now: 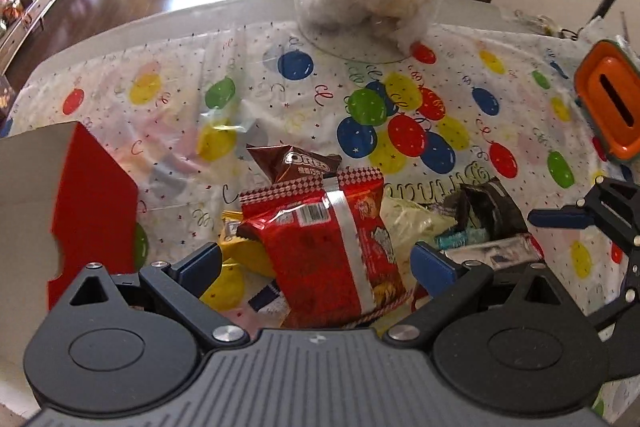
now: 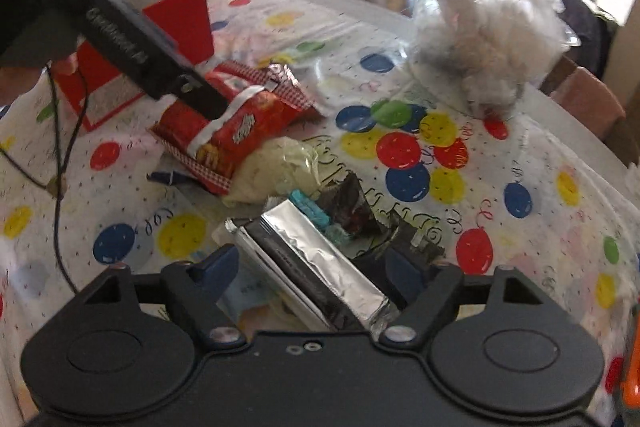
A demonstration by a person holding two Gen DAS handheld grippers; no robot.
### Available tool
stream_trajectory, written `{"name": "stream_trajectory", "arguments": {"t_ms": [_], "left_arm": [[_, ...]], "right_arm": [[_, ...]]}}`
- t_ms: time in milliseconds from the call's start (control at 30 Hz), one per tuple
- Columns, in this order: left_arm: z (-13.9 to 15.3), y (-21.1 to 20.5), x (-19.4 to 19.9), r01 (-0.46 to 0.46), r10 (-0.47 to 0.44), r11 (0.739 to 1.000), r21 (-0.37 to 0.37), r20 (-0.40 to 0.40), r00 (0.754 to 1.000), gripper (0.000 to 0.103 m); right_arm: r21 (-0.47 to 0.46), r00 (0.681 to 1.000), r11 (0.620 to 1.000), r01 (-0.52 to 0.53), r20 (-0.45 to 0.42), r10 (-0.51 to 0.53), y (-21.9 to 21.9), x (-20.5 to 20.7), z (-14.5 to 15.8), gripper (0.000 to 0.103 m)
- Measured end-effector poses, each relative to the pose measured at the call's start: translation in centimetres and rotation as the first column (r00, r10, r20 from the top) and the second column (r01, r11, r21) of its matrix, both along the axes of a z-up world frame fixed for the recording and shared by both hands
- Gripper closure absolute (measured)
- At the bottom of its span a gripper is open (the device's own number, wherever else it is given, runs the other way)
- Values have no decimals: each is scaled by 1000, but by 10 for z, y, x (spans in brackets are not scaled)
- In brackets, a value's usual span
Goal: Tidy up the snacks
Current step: 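Grasp the red chip bag with the left gripper while the right gripper grasps the silver foil bar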
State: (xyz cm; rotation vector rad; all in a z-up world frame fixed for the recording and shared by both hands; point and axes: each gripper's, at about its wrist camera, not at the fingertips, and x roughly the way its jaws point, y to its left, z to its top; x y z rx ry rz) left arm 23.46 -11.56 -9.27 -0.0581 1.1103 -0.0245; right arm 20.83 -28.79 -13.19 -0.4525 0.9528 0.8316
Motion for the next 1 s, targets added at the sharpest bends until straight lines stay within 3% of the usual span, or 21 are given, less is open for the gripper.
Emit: {"name": "stream_trajectory", "arguments": {"t_ms": [233, 533, 767, 1000], "left_arm": [[-17, -7, 25, -32, 32, 999, -6, -76, 997, 2], [-37, -13, 37, -62, 62, 998, 4, -137, 989, 2], [-41, -10, 37, -71, 68, 997, -16, -142, 988, 7], [-38, -5, 34, -79, 70, 995, -60, -140, 988, 24]], "right_arm": [[-8, 989, 993, -115, -92, 113, 2, 18, -13, 23], [-14, 984, 990, -137, -118, 134, 3, 23, -28, 26], [10, 988, 994, -107, -113, 108, -1, 18, -26, 45], [47, 992, 998, -40, -120, 46, -7, 6, -22, 59]]}}
